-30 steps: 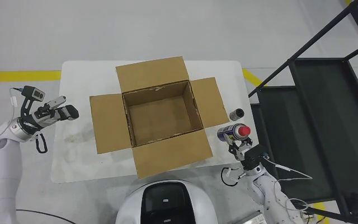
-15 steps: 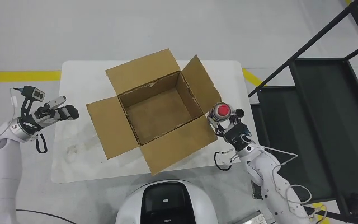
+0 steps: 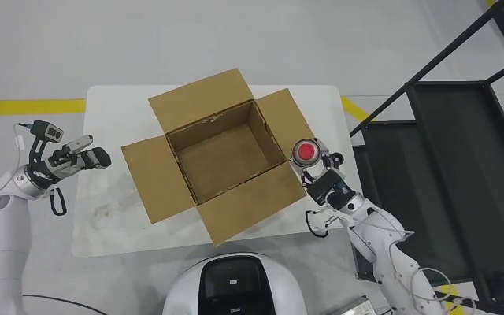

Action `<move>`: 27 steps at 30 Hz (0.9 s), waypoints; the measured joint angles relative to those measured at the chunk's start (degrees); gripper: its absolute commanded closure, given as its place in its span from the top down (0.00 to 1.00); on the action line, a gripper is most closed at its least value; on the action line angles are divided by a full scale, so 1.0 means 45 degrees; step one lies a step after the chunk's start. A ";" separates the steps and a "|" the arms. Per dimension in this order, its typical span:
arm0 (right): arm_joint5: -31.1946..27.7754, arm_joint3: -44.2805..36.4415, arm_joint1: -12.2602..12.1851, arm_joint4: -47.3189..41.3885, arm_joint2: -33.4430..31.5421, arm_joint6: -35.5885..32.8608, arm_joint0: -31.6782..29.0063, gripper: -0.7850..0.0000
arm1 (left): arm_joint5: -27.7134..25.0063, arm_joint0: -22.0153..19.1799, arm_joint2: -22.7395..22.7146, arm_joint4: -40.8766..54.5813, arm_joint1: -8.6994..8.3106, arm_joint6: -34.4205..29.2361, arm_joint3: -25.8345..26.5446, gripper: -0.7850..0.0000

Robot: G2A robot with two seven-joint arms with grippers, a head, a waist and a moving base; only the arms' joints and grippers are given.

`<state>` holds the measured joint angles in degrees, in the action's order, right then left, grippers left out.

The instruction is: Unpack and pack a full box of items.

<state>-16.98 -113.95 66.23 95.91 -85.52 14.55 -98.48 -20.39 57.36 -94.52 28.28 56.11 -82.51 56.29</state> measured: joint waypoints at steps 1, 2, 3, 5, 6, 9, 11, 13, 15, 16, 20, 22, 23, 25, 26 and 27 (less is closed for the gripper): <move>-0.0103 0.0051 0.0005 0.0050 0.0129 -0.0016 0.0189 0.00 | 0.0000 0.0000 0.0000 0.0000 0.0000 0.0000 0.0000 1.00; -0.0219 0.0206 0.0019 0.0115 0.0357 -0.0045 0.0492 0.00 | 0.0000 0.0000 0.0000 0.0000 0.0000 0.0000 0.0000 1.00; -0.0305 0.0371 0.0032 0.0198 0.0562 -0.0077 0.0751 0.00 | 0.0000 0.0000 0.0000 0.0000 0.0000 0.0000 0.0000 1.00; -0.0548 0.0827 0.0075 0.0377 0.1125 -0.0091 0.1419 0.00 | 0.0000 0.0000 0.0000 0.0000 0.0000 0.0000 0.0000 1.00; -0.0638 0.1047 0.0095 0.0486 0.1378 -0.0073 0.1725 0.00 | 0.0000 0.0000 0.0000 0.0000 0.0000 0.0000 0.0000 1.00; -0.0776 0.1468 0.0131 0.0653 0.1827 0.0027 0.2290 0.00 | 0.0000 0.0000 0.0000 0.0000 0.0000 0.0000 0.0000 1.00; -0.0772 0.1451 0.0129 0.0647 0.1805 0.0028 0.2259 0.00 | 0.0000 0.0000 0.0000 0.0000 0.0000 0.0000 0.0000 1.00; -0.0768 0.1442 0.0129 0.0642 0.1795 0.0025 0.2246 0.00 | 0.0000 0.0000 0.0000 0.0000 0.0000 0.0000 0.0000 1.00; -0.0767 0.1441 0.0128 0.0641 0.1795 0.0024 0.2246 0.00 | 0.0000 0.0000 0.0000 0.0000 0.0000 0.0000 0.0000 1.00; -0.0767 0.1441 0.0128 0.0641 0.1795 0.0024 0.2247 0.00 | 0.0000 0.0000 0.0000 0.0000 0.0000 0.0000 0.0000 1.00; -0.0767 0.1442 0.0128 0.0640 0.1796 0.0024 0.2248 0.00 | 0.0000 0.0000 0.0000 0.0000 0.0000 0.0000 0.0000 1.00; -0.0767 0.1442 0.0128 0.0640 0.1796 0.0024 0.2248 0.00 | 0.0000 0.0000 0.0000 0.0000 0.0000 0.0000 0.0000 1.00; -0.0787 0.1459 0.0126 0.0665 0.1810 -0.0009 0.2246 0.00 | 0.0000 0.0000 0.0000 0.0000 0.0000 0.0000 0.0000 1.00; -0.1107 0.1461 0.0089 0.1114 0.1891 -0.0391 0.2352 0.00 | 0.0000 0.0000 0.0000 0.0000 0.0000 0.0000 0.0000 1.00; -0.1506 0.1408 0.0055 0.1614 0.1982 -0.0745 0.2555 0.00 | 0.0000 0.0000 0.0000 0.0000 0.0000 0.0000 0.0000 1.00; -0.1914 0.1385 0.0028 0.2030 0.2080 -0.1044 0.2785 0.00 | 0.0000 0.0000 0.0000 0.0000 0.0000 0.0000 0.0000 1.00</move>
<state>-25.60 -107.72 66.36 105.05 -76.17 9.85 -85.95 -20.39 57.36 -94.52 28.28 56.11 -82.51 56.29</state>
